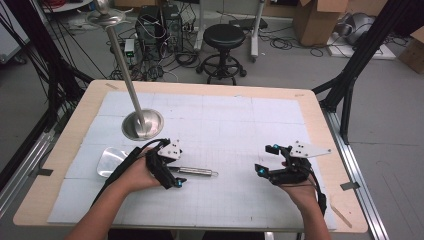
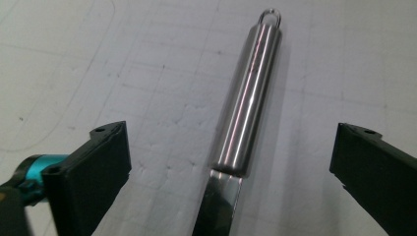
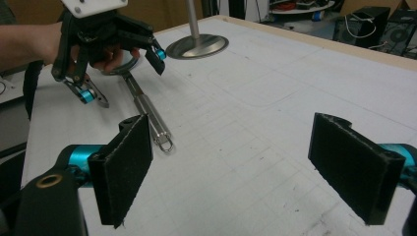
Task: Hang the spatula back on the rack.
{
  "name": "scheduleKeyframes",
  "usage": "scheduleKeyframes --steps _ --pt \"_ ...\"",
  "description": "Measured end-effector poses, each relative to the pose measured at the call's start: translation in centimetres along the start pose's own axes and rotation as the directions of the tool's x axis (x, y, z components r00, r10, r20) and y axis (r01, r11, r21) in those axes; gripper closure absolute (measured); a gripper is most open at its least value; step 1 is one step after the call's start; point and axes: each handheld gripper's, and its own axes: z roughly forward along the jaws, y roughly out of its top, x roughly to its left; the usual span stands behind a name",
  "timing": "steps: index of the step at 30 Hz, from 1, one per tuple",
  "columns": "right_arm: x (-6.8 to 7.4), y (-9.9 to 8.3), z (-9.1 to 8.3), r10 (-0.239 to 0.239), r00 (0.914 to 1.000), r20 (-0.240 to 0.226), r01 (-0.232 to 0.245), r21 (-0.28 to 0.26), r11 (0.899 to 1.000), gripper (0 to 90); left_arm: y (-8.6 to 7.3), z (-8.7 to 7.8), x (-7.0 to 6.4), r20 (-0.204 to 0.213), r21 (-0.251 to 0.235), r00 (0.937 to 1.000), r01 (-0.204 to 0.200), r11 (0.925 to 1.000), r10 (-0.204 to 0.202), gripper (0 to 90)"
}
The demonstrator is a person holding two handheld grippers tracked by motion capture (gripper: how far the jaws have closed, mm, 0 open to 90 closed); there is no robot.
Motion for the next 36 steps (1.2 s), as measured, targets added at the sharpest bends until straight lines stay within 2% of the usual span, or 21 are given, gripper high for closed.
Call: scheduleKeyframes --steps 7,11,14,19,23,30,32,33,36 --pt "0.0 -0.1 0.3 -0.004 1.0000 -0.003 0.004 0.014 1.000 16.0 -0.2 0.4 0.5 0.022 0.045 0.9991 0.037 0.9983 -0.038 10.1" --pt "0.0 -0.1 0.4 -0.001 1.0000 -0.005 0.001 0.021 1.000 16.1 -0.2 0.7 0.7 0.036 0.064 0.9988 0.030 0.9975 -0.032 17.8" --pt "0.0 -0.1 0.5 -0.001 1.0000 -0.005 0.002 0.026 1.000 16.2 -0.1 1.1 0.6 0.047 0.097 0.9983 0.030 0.9948 -0.035 23.8" --pt "-0.1 -0.2 0.6 -0.004 1.0000 -0.007 0.004 0.031 1.000 16.3 1.1 1.4 0.6 0.080 0.152 0.9967 0.005 0.9883 -0.017 36.9" --pt "0.0 -0.2 0.6 -0.004 1.0000 -0.007 0.005 0.035 0.999 16.5 0.9 1.4 0.8 0.091 0.145 0.9949 0.030 0.9889 -0.043 39.0" --pt "0.2 -0.2 0.9 -0.008 0.9999 -0.007 0.008 0.050 0.999 16.7 1.2 1.3 0.7 0.094 0.167 0.9947 0.026 0.9856 -0.042 44.9" --pt "0.2 -0.2 0.9 -0.009 0.9999 -0.007 0.009 0.053 0.999 16.8 1.4 1.2 0.5 0.096 0.177 0.9948 0.016 0.9841 -0.034 49.9" --pt "0.2 -0.2 0.9 -0.009 0.9999 -0.006 0.010 0.052 0.999 16.8 1.5 1.2 0.5 0.093 0.181 0.9952 0.011 0.9833 -0.029 56.1" --pt "0.2 -0.2 0.9 -0.012 0.9999 -0.004 0.012 0.053 0.999 16.8 1.5 1.1 0.4 0.098 0.185 0.9948 0.011 0.9826 -0.029 61.3"
